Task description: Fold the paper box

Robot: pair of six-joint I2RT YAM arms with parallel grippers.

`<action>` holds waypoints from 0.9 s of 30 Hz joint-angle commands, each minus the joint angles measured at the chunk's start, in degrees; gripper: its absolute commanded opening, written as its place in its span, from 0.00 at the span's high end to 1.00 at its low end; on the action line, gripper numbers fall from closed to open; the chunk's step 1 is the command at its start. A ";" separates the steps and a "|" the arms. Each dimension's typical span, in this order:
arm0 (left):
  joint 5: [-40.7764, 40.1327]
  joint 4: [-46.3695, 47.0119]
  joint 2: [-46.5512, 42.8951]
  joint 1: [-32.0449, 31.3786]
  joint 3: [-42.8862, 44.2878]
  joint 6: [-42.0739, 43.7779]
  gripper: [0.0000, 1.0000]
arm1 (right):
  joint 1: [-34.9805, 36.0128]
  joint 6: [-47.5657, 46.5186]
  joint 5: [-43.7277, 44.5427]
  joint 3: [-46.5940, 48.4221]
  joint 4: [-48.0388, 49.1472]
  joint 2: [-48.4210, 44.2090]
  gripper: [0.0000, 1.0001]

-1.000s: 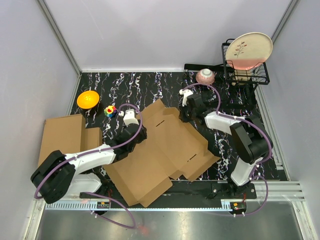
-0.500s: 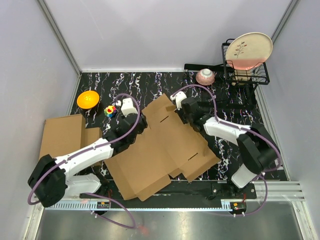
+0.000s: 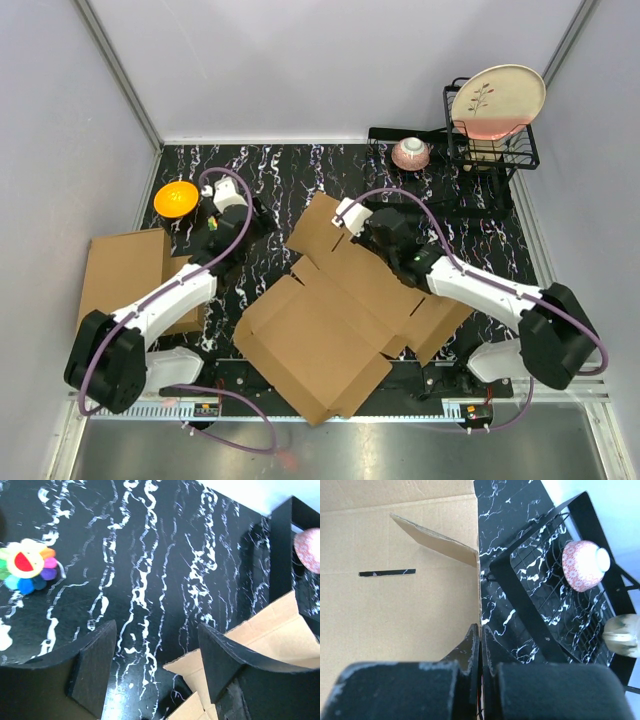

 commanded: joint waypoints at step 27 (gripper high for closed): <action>20.18 50.88 8.52 -6.55 -18.21 11.56 0.38 | 11.53 -18.83 17.13 -8.10 19.00 -1.81 1.00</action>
